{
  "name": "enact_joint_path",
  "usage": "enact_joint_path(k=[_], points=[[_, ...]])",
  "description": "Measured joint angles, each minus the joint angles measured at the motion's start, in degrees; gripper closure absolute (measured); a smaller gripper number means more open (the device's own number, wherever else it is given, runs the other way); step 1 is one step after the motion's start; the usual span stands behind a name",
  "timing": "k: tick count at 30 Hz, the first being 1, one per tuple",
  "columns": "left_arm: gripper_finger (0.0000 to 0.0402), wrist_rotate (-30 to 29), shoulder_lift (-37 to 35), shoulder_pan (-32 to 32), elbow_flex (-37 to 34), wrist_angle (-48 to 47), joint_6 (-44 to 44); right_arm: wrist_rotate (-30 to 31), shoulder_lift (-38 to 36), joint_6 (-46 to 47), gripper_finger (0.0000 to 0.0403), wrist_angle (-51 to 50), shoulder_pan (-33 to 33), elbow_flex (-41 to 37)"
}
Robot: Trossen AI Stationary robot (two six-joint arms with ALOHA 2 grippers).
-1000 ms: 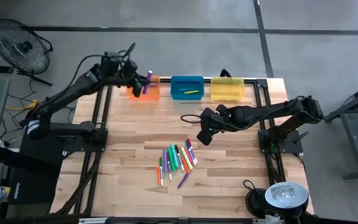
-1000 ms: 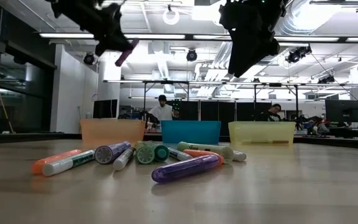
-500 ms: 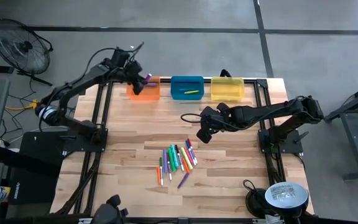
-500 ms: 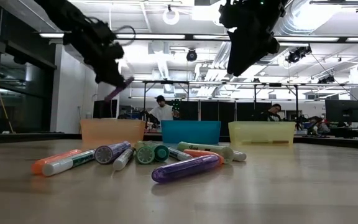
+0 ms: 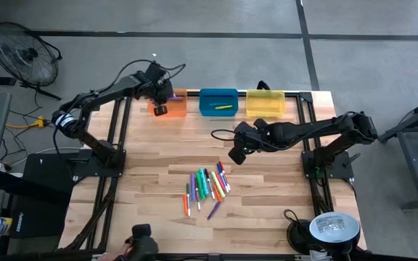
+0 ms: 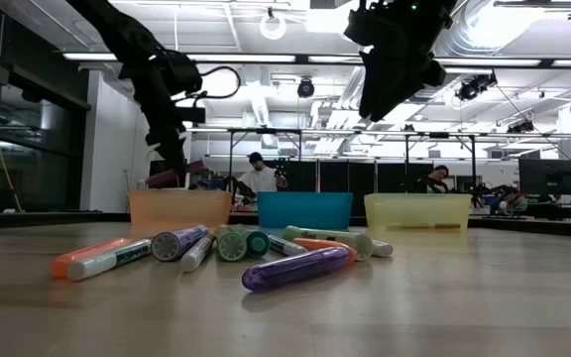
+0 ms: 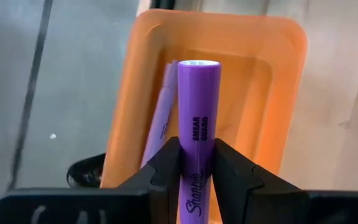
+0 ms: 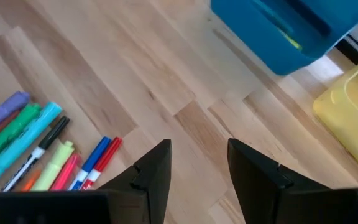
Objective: Pick & Place Markers
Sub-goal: Put the violet highlighter into the orange bin, then put the left orange pen into the blue bin
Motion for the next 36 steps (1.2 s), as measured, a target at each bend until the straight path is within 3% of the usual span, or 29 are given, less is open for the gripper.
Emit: enact_joint_path(k=[5, 15, 27, 36], points=[[0.0333, -4.33, 3.48, -2.06, 0.08, 0.43, 2.83, 1.1, 0.0, 0.63, 0.0257, 0.17, 0.0, 0.0], [0.0331, -6.58, 8.32, -2.31, 3.27, -0.15, 2.76, 1.04, 0.0, 2.56, 0.0257, 0.17, 0.0, 0.0], [0.0293, -9.25, 8.39, -2.78, 3.5, 0.16, 5.43, -0.27, 0.0, 4.9, 0.0257, 0.17, 0.0, 0.0], [0.0291, -10.25, 8.37, -2.77, 3.62, -1.1, -3.17, -0.56, 0.0, 5.18, 0.0256, 0.17, 0.02, 0.0]])
